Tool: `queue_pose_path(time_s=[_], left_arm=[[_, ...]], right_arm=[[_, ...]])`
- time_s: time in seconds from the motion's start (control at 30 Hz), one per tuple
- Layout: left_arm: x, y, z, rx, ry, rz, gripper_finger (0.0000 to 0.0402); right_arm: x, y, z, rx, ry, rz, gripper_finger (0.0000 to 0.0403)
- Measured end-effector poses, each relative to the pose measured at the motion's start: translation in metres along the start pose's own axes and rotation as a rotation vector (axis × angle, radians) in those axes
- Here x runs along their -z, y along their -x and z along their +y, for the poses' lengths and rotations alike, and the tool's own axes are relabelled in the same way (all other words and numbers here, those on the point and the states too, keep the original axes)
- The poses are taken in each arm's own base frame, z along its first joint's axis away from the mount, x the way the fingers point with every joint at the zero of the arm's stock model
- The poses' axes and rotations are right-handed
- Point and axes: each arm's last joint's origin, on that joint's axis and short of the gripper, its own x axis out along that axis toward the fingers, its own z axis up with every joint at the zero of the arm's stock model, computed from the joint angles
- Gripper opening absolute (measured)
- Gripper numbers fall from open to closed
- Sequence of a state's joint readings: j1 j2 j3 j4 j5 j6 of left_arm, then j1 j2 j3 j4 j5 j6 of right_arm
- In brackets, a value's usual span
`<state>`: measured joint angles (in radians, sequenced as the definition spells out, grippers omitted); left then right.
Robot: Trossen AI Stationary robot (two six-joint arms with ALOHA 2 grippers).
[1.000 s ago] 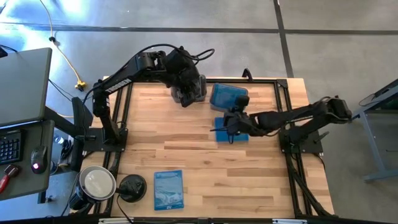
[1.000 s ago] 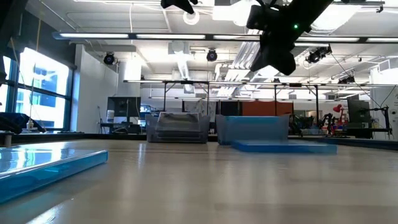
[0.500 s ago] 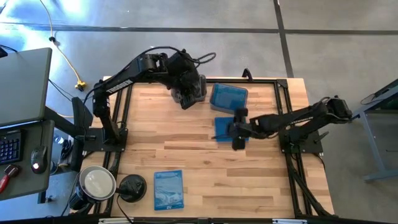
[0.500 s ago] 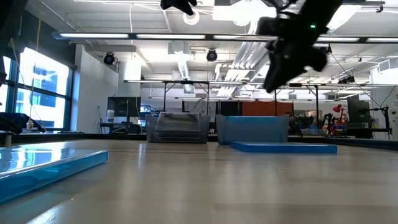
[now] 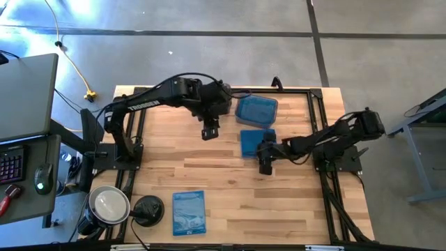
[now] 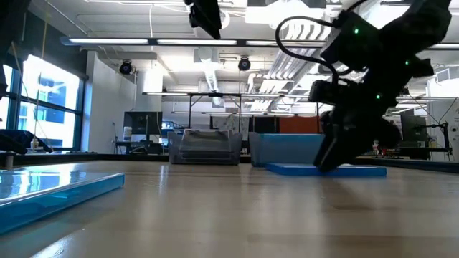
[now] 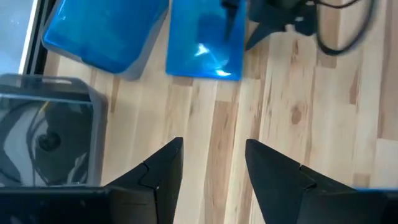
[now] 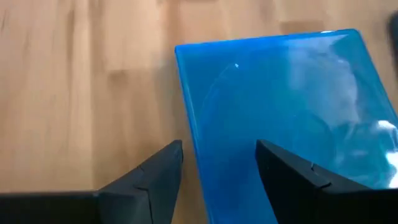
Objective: Pick & place jewel cases by type
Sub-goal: Put the top blue cd case into the right black bin
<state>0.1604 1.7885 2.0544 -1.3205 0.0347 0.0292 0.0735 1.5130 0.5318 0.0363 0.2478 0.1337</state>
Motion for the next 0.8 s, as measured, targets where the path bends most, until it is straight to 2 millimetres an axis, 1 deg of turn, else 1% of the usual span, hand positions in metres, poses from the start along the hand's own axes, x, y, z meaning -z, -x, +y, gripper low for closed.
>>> queue_pose_path(time_s=[0.07,0.13,0.2,0.27,0.4,0.47,0.5,0.57,0.6,0.63,0.7,0.8], left_arm=[[0.002,0.006,-0.002,-0.003,-0.012,-0.008,0.0158],[0.007,0.016,-0.002,-0.006,-0.014,-0.003,0.0141],[0.015,0.030,-0.002,-0.015,-0.012,0.007,0.0124],[0.024,0.048,-0.002,-0.052,-0.005,-0.007,0.0107],[0.038,0.084,-0.001,-0.154,0.018,-0.104,0.0077],[0.044,0.094,0.000,-0.184,0.031,-0.156,0.0065],[0.048,0.095,0.000,-0.187,0.033,-0.170,0.0060],[0.051,0.092,0.000,-0.188,0.036,-0.219,0.0051],[0.055,0.088,0.000,-0.177,0.036,-0.239,0.0047],[0.057,0.080,-0.001,-0.169,0.036,-0.246,0.0044],[0.063,0.057,-0.001,-0.119,0.038,-0.271,0.0039],[0.071,0.007,-0.003,-0.016,0.028,-0.281,0.0032]], right_arm=[[0.001,-0.007,-0.005,-0.009,-0.032,-0.029,0.0199],[0.002,-0.015,-0.009,-0.041,-0.073,-0.042,0.0199],[0.002,-0.022,-0.009,-0.096,-0.117,-0.042,0.0199],[0.002,-0.028,-0.006,-0.153,-0.142,-0.054,0.0199],[-0.002,-0.033,0.013,-0.282,-0.144,-0.135,0.0199],[-0.008,-0.033,0.026,-0.318,-0.094,-0.179,0.0199],[-0.012,-0.033,0.032,-0.327,-0.066,-0.187,0.0199],[-0.019,-0.031,0.046,-0.312,0.002,-0.201,0.0199],[-0.022,-0.029,0.052,-0.305,0.043,-0.202,0.0199],[-0.025,-0.027,0.060,-0.295,0.087,-0.197,0.0199],[-0.031,-0.021,0.074,-0.250,0.182,-0.177,0.0199],[-0.039,-0.009,0.094,-0.092,0.298,-0.124,0.0199]])
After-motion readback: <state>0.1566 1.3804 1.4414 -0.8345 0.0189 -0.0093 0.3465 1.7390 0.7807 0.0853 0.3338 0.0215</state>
